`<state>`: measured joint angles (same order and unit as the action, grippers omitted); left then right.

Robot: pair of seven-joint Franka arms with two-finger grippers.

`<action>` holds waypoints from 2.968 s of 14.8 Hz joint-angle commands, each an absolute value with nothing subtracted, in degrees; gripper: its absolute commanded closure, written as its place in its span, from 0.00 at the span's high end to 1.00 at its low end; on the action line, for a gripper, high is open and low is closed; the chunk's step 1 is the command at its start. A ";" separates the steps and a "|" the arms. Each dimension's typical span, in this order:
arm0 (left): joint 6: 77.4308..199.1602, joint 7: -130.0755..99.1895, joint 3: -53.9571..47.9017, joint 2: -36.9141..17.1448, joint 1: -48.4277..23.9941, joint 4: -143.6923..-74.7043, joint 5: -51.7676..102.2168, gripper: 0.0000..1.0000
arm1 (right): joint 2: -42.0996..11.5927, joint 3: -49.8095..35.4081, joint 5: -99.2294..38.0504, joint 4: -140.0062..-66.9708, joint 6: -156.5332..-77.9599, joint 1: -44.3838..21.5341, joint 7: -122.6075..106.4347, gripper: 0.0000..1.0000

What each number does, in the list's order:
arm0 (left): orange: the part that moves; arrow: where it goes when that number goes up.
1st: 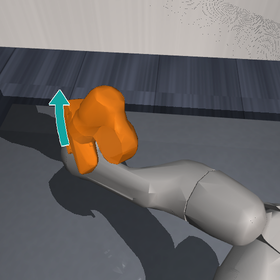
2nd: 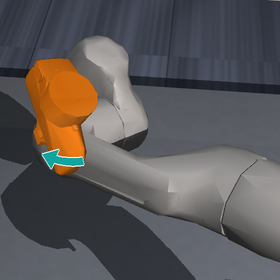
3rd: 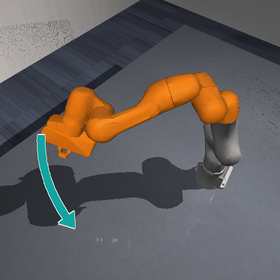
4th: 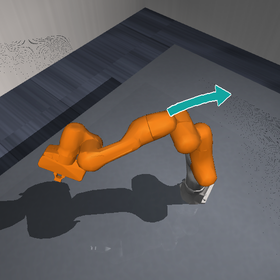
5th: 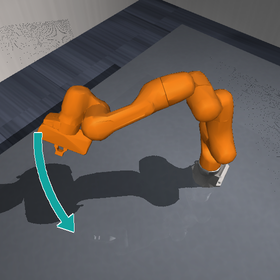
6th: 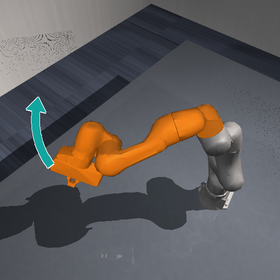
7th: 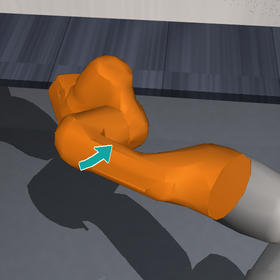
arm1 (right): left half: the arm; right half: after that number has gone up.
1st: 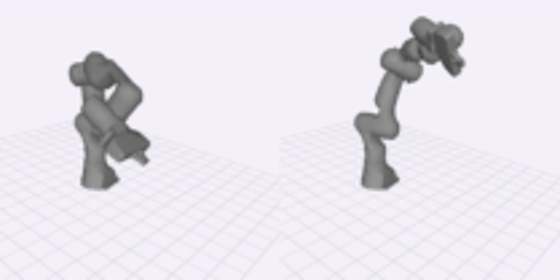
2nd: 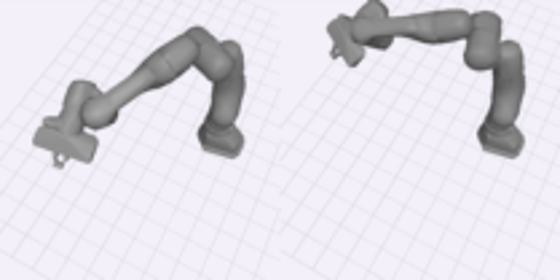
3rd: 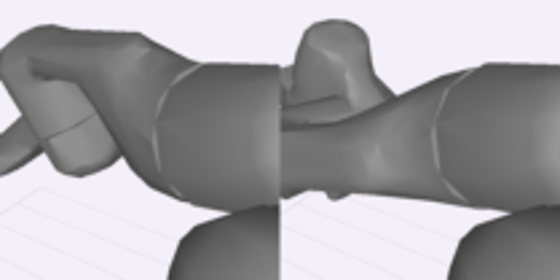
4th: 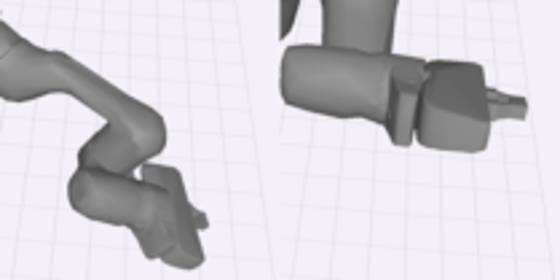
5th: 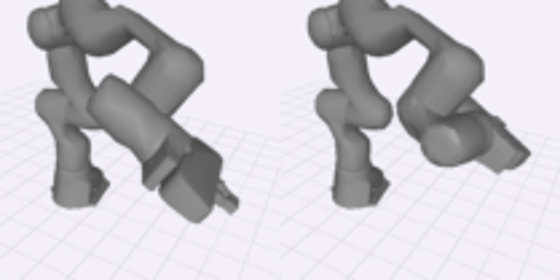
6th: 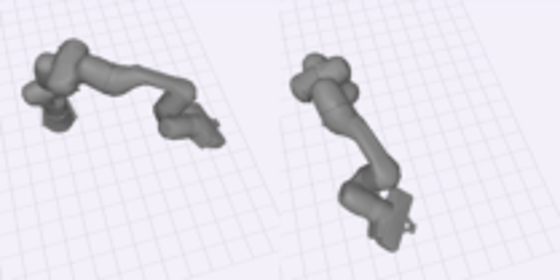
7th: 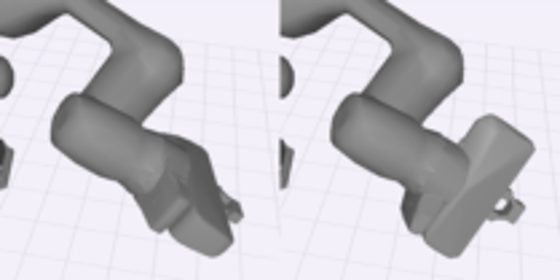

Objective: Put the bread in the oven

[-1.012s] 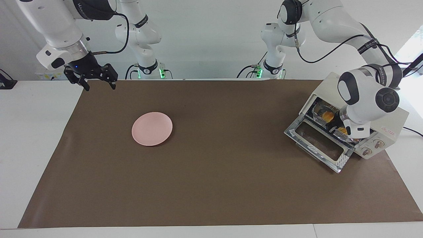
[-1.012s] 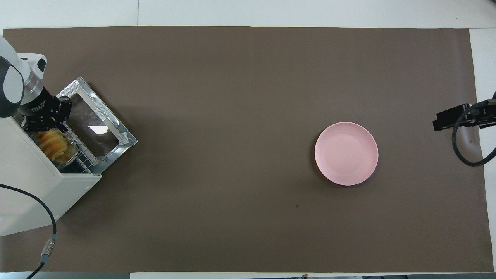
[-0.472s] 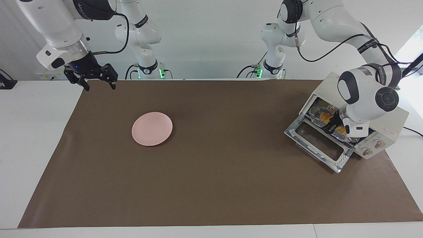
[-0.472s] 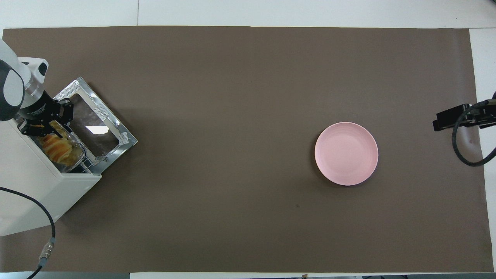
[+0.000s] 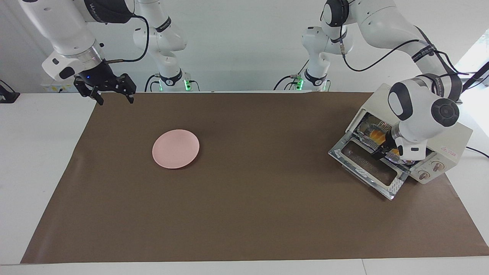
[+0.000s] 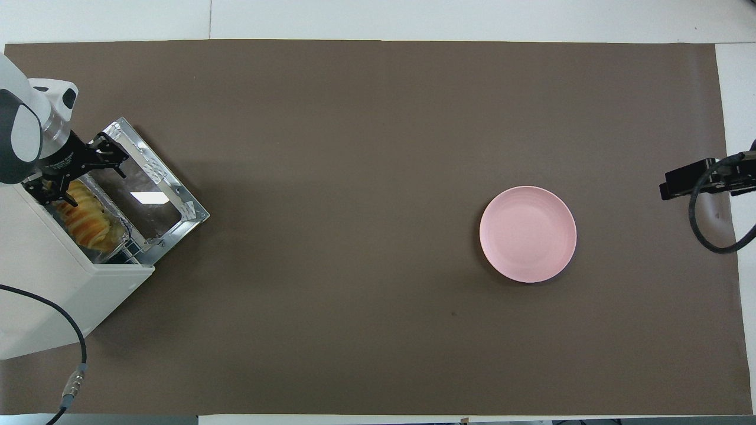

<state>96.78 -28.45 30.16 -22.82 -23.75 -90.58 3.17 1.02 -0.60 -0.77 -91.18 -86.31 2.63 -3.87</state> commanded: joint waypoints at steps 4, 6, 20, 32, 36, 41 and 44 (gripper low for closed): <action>96.42 -20.68 30.67 -20.49 -24.43 -85.78 3.16 1.00 | 1.76 -1.14 -0.70 -91.85 -85.87 3.34 -3.69 1.00; 96.50 -14.97 30.76 -17.59 -24.17 -86.13 3.16 1.00 | 1.76 -1.14 -0.70 -91.85 -85.87 3.34 -3.69 1.00; 94.92 2.99 29.18 -5.36 -22.67 -88.24 3.25 1.00 | 1.76 -1.14 -0.70 -91.85 -85.87 3.34 -3.69 1.00; 91.76 2.72 5.81 -3.79 -5.02 -89.38 2.73 1.00 | 1.76 -1.14 -0.70 -91.85 -85.87 3.34 -3.69 1.00; 91.31 2.46 5.36 -0.53 -4.92 -95.44 2.64 1.00 | 1.76 -1.23 -0.70 -91.85 -85.87 3.34 -3.69 1.00; 91.32 2.55 2.65 -0.79 -3.18 -95.01 2.55 1.00 | 1.76 -1.14 -0.70 -91.85 -85.87 3.34 -3.69 1.00; 91.49 2.64 1.76 -0.62 -2.99 -95.01 2.46 1.00 | 1.76 -1.14 -0.70 -91.85 -85.87 3.34 -3.69 1.00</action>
